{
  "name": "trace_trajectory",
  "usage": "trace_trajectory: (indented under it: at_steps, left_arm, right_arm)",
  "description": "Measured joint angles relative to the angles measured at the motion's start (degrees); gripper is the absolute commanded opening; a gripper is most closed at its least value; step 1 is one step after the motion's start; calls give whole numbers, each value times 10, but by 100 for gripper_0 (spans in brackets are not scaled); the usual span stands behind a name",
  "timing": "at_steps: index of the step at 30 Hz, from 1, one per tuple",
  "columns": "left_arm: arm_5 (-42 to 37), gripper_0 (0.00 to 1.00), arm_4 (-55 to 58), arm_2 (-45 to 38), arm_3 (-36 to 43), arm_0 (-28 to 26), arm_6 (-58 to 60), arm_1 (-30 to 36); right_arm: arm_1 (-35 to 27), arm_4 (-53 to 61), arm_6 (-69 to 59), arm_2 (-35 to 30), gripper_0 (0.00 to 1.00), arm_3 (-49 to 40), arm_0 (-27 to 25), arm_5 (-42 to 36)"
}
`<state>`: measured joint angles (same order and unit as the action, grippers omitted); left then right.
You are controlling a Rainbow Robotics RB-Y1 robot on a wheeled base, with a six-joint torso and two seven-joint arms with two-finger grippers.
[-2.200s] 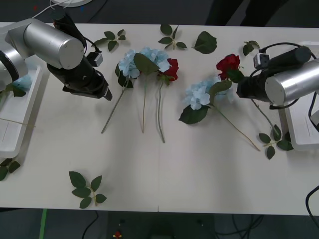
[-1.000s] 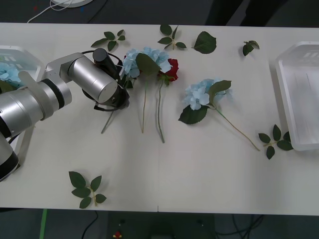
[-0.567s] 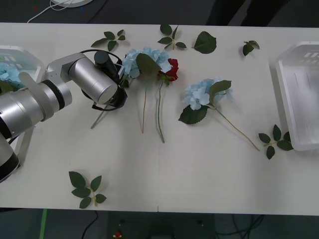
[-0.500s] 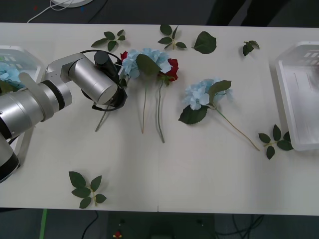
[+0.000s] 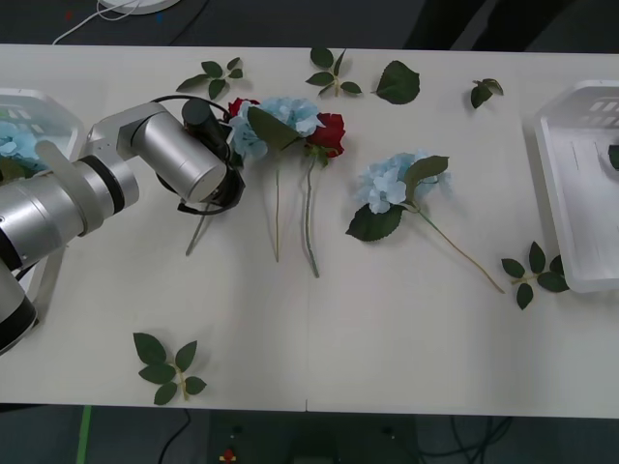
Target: Place the red flowers into the right box and the blue flowers into the left box. If a person shows an open palm, hand one flower to the person first, then continue sorting.
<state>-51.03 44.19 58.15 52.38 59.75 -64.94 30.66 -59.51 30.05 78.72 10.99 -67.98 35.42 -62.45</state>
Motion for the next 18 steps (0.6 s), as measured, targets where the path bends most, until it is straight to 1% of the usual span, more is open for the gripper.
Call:
trace_trajectory:
  at_steps: [4,6,8,12,15,18]
  left_arm:
    - [-6,0,-3,-33,2,-4,0,15]
    - [-39,0,-6,-77,12,-6,0,27]
    - [-84,0,-6,-142,30,-10,-1,41]
    - [-217,0,-5,-311,88,-18,-28,62]
    - [-319,0,-3,-434,135,-20,-91,66]
    - [-429,0,2,-533,198,-21,-156,66]
  right_arm:
    - [0,22,0,0,100,-46,-10,0]
    - [0,28,0,0,100,-88,-26,0]
    - [0,30,0,0,100,-139,-46,0]
    - [0,31,1,-1,100,-244,-93,-3]
    - [0,62,1,-7,100,-289,-116,-23]
    - [1,114,-11,-18,100,-321,-136,-38]
